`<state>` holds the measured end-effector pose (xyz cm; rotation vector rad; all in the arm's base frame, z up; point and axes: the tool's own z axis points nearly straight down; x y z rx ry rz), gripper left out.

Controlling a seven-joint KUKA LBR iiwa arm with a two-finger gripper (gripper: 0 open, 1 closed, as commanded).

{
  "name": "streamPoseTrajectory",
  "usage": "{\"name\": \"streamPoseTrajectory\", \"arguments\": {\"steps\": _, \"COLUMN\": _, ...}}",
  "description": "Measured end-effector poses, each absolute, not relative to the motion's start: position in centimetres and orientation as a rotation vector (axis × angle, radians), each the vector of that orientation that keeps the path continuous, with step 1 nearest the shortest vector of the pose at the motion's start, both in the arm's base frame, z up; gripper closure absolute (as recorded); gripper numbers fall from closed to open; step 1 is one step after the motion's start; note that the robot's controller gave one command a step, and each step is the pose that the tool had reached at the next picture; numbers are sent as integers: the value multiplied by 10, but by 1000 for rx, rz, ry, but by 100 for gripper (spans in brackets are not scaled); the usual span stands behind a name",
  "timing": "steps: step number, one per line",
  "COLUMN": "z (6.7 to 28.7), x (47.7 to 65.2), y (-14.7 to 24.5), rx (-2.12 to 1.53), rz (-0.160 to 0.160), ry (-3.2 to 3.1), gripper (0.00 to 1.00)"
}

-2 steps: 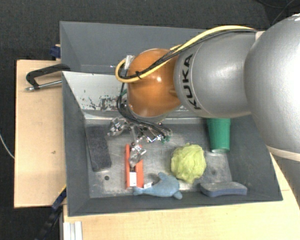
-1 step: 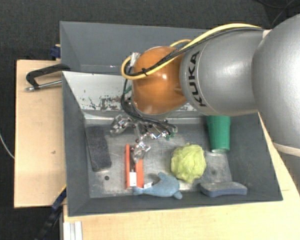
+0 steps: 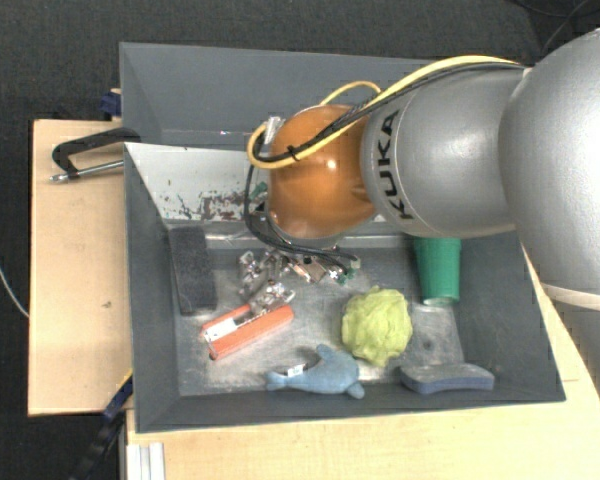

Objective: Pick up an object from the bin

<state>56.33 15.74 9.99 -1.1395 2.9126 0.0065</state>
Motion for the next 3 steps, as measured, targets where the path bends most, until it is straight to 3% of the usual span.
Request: {"name": "streamPoseTrajectory", "arguments": {"steps": 3, "z": 100, "x": 563, "y": 157, "rx": -1140, "rz": 7, "ry": 2913, "gripper": 100}}
